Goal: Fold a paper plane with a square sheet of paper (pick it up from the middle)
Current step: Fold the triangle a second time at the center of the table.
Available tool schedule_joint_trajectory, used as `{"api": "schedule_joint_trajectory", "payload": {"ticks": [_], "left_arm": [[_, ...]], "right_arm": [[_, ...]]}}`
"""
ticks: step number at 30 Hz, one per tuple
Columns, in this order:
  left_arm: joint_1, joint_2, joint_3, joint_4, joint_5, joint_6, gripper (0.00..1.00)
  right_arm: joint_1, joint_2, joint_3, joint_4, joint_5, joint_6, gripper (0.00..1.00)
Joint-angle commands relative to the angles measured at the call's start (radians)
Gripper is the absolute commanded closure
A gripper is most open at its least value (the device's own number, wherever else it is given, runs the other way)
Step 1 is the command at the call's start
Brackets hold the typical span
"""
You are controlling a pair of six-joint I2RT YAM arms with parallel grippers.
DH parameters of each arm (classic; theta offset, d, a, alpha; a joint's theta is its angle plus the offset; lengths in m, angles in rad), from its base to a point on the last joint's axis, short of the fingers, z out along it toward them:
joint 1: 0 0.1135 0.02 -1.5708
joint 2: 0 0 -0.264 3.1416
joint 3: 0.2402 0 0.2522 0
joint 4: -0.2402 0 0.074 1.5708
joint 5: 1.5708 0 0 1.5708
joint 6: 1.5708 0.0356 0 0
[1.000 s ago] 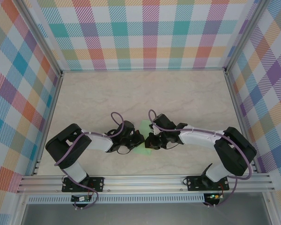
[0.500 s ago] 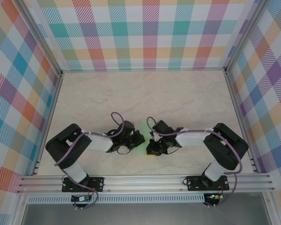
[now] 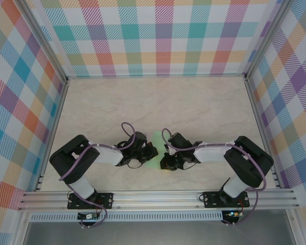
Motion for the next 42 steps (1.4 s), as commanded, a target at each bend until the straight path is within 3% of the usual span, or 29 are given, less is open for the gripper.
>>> {"api": "schedule_joint_trajectory", "payload": {"ticks": [1, 13, 27, 42], "left_arm": [[-0.010, -0.004, -0.020, -0.082, -0.013, 0.012, 1.00], [-0.024, -0.008, -0.025, -0.055, -0.029, -0.011, 1.00], [-0.025, -0.016, -0.019, -0.070, -0.029, -0.001, 1.00], [0.016, -0.050, -0.008, -0.118, -0.071, 0.065, 1.00]], "right_arm": [[0.005, -0.027, -0.042, -0.081, -0.007, 0.004, 0.89], [0.003, -0.142, 0.047, -0.113, -0.005, 0.018, 0.85], [0.002, 0.066, 0.105, -0.093, 0.100, 0.035, 0.87], [-0.002, 0.119, 0.046, -0.116, 0.050, -0.028, 0.92]]}}
